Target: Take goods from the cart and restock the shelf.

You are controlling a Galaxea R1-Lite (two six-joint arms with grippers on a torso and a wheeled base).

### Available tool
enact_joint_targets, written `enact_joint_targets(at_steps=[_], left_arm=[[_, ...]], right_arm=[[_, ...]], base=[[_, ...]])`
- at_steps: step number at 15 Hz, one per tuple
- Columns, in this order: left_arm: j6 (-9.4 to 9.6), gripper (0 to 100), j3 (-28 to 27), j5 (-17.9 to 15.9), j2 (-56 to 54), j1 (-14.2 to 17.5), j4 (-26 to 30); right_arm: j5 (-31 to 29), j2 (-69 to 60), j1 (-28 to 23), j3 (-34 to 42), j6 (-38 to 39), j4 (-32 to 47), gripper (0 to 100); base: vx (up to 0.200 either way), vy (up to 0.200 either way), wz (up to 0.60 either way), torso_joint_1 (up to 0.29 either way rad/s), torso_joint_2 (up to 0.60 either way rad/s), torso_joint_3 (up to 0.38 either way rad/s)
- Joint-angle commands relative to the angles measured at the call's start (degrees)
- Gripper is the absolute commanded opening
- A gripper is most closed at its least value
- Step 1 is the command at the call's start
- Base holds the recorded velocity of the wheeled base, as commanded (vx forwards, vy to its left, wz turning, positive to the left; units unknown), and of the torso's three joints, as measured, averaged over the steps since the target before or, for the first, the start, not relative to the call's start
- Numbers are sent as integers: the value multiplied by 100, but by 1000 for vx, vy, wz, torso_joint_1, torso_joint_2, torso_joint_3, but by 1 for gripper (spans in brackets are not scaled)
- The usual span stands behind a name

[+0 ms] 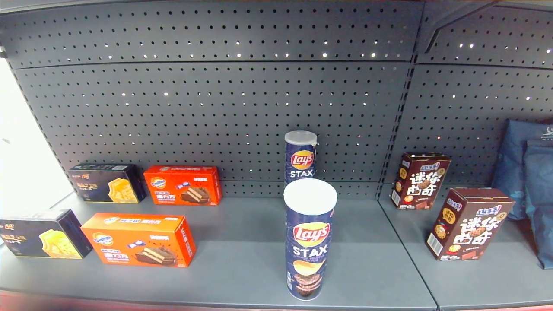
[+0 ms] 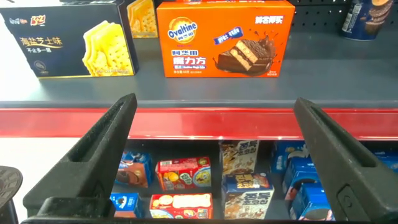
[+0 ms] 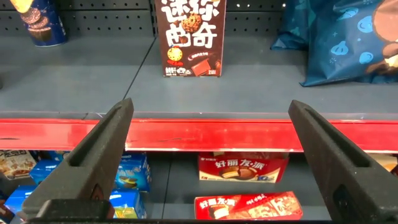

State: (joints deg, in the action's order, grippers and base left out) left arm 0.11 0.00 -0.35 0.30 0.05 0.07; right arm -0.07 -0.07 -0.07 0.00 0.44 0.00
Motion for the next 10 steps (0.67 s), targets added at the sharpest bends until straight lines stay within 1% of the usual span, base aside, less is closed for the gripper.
enact_joint_targets(at_steps=[1,10], left_arm=[[-2,100,0,0,13,4,1],[-2,100,0,9,5,4,1]], right_arm=[[-1,7,-1,0,0,0,100],[-1,7,-1,0,0,0,100]], base=[[0,0,0,0,0,0],[0,0,0,0,0,0]])
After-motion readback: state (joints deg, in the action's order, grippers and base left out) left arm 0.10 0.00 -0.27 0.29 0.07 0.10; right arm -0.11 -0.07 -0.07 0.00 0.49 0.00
